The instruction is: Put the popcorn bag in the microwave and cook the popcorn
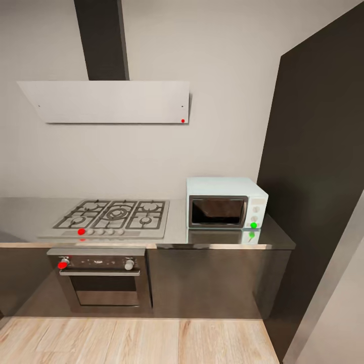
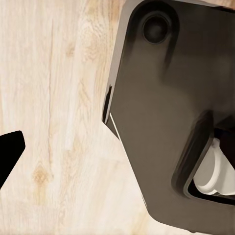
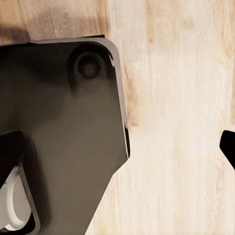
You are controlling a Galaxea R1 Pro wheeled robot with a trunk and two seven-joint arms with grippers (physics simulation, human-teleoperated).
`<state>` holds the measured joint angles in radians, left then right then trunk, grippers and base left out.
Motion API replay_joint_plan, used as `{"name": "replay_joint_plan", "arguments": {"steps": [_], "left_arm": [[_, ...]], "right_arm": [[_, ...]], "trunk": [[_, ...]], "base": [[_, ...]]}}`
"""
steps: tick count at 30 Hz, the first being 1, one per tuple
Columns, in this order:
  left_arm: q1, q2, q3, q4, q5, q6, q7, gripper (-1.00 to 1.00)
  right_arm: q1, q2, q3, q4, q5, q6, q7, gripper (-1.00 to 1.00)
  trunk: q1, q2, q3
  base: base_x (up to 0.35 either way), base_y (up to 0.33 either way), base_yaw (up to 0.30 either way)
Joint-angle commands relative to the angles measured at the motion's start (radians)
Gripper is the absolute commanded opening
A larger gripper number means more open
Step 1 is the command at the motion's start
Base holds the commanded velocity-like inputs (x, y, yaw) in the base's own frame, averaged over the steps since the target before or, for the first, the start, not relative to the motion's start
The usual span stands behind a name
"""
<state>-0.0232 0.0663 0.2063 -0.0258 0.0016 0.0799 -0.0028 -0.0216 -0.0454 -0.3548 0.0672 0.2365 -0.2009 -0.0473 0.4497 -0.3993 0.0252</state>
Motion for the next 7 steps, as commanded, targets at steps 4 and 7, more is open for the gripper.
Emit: {"name": "replay_joint_plan", "arguments": {"steps": [4,7], "left_arm": [[0.000,0.000,0.005,-0.002,0.000,0.006,0.000,1.00],[0.000,0.000,0.005,-0.002,0.000,0.006,0.000,1.00]], "right_arm": [[-0.001,-0.001,-0.010,0.005,0.010,-0.008,-0.005,1.00],[-0.001,-0.001,-0.009,0.005,0.011,-0.008,-0.005,1.00]], "trunk": [[0.000,-0.001,0.000],[0.000,-0.001,0.000]], "base": [[0.000,0.000,0.000],[0.000,0.000,0.000]]}}
